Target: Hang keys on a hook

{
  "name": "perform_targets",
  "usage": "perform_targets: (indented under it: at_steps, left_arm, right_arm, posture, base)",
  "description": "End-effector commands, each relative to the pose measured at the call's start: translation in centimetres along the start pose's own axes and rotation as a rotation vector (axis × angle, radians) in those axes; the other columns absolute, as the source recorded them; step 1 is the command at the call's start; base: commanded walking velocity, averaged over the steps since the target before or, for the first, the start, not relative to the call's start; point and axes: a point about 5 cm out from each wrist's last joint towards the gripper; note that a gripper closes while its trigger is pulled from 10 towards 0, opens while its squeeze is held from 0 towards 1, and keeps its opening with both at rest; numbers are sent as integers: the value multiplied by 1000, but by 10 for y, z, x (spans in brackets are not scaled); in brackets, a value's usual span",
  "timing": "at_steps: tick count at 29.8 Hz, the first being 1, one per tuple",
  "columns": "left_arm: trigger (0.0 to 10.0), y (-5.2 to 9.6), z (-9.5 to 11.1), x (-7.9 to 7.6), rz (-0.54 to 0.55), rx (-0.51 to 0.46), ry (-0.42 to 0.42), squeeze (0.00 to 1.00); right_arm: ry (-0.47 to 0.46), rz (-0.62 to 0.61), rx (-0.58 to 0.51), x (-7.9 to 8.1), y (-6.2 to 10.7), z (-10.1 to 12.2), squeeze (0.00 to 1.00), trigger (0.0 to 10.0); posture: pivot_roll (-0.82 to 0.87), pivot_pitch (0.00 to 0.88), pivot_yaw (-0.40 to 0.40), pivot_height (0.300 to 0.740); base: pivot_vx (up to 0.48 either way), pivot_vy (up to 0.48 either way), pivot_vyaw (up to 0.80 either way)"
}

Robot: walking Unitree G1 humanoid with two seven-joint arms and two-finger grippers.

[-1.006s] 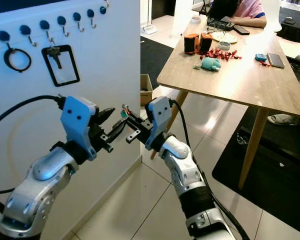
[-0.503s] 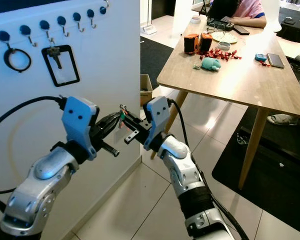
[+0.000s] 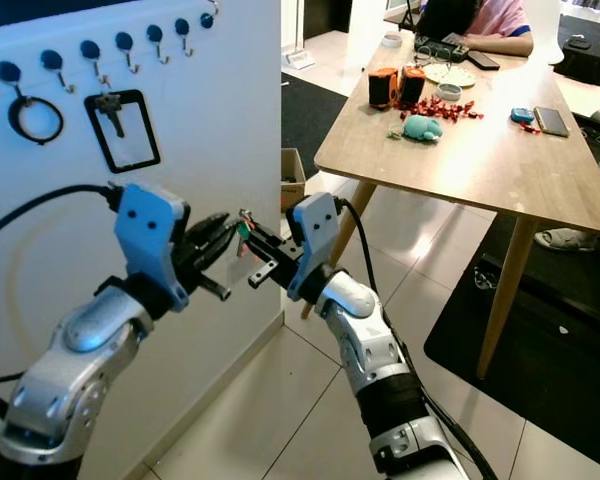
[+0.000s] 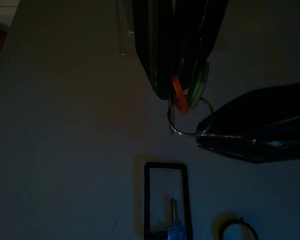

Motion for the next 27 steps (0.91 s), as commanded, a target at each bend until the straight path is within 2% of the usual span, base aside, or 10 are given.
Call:
perform_targets:
  at_steps: [1, 10, 15, 19, 22, 27]
  left_arm:
    - [10000, 0, 0, -2, -3, 1, 20, 0]
    - [10000, 1, -2, -6, -41, 14, 32, 0]
    - [10000, 0, 2, 8, 59, -11, 47, 0]
    - [10000, 0, 5, 11, 67, -22, 51, 0]
    - [10000, -2, 7, 18, 122, -39, 44, 0]
    - [10000, -1, 8, 14, 76, -36, 53, 0]
  right_arm:
    - [-2, 14, 0, 2, -1, 1, 0, 10000]
    - [-2, 7, 2, 2, 0, 0, 0, 10000]
    - [3, -5, 7, -3, 3, 0, 0, 10000]
    - [4, -6, 10, -3, 4, -1, 0, 10000]
    - [2, -4, 7, -2, 4, 0, 0, 10000]
    - [0, -5, 8, -2, 5, -1, 0, 10000]
  posture:
    - [179, 185, -36, 740]
    - [179, 185, -36, 740]
    - [182, 188, -35, 740]
    - [181, 187, -34, 740]
    - [180, 187, -32, 740]
    - [180, 187, -32, 740]
  base:
    - [0, 0, 0]
    - [0, 0, 0]
    - [0, 0, 0]
    - [0, 0, 0]
    - [0, 0, 0]
    - [0, 0, 0]
Point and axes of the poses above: a point about 5 cm out from each wrist's last joint towards the gripper, its own y axis pointing back from the gripper into the wrist, its own z axis along the axis of the wrist's last joint, x = y × z, and after that the axes turned 11 degrees about y, right-handed
